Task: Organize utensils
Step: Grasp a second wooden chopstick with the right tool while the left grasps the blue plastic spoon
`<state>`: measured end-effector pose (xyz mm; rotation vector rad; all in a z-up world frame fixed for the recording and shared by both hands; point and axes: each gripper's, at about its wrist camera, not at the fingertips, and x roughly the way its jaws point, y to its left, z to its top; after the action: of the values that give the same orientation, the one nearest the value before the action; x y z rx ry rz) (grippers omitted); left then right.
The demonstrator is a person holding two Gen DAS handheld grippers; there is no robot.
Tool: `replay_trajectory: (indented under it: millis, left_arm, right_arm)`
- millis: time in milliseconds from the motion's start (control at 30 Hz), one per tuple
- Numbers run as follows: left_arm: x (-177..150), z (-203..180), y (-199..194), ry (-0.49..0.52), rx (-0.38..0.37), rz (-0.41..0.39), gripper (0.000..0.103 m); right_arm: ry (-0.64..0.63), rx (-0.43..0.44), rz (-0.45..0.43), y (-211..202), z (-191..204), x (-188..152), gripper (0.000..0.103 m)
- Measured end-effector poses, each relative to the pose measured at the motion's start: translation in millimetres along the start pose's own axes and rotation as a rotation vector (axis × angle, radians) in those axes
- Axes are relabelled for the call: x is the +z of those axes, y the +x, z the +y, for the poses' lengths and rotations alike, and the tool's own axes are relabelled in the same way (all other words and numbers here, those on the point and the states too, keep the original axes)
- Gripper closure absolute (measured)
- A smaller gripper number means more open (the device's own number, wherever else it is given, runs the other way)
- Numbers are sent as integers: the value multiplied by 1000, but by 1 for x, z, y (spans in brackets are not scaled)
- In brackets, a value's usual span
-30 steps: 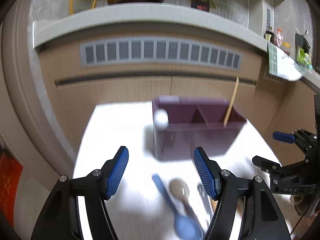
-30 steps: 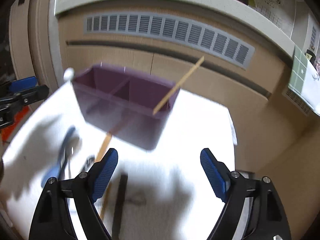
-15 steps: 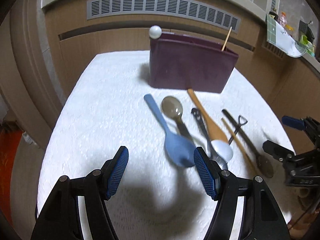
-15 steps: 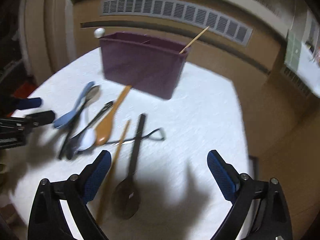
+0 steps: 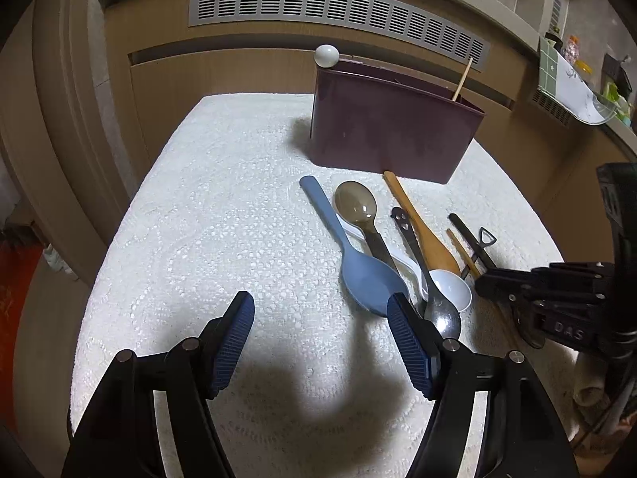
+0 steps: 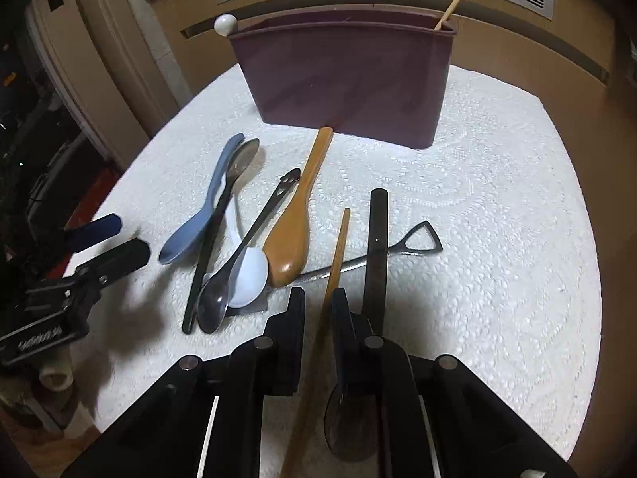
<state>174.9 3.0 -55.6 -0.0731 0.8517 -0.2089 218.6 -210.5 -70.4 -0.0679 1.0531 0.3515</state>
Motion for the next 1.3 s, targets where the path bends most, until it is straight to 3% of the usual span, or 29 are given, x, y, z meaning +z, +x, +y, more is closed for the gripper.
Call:
replay_trajectory:
  millis: [233, 500, 733, 800, 933, 1033, 1300]
  left_arm:
    - [0, -4, 2, 4, -7, 14, 33]
    - [-1, -16, -4, 25, -54, 5, 33]
    - [-1, -28, 3, -36, -39, -5, 34]
    - [0, -31, 10, -61, -9, -3, 37]
    - [2, -34, 29, -80, 25, 44, 58]
    - [4, -32, 30, -85, 32, 32, 69]
    - [20, -18, -16, -49, 72, -133, 70]
  right_arm:
    - [-10, -32, 0, -1, -1, 0, 97]
    - [51, -27, -91, -35, -25, -2, 97]
    - [71, -21, -109, -35, -26, -5, 97]
    - [70, -24, -121, -36, -24, -5, 97]
    - [70, -27, -134, -39, -25, -7, 97]
    - [63, -33, -132, -37, -24, -8, 97]
    - [49, 31, -64, -21, -16, -6, 94]
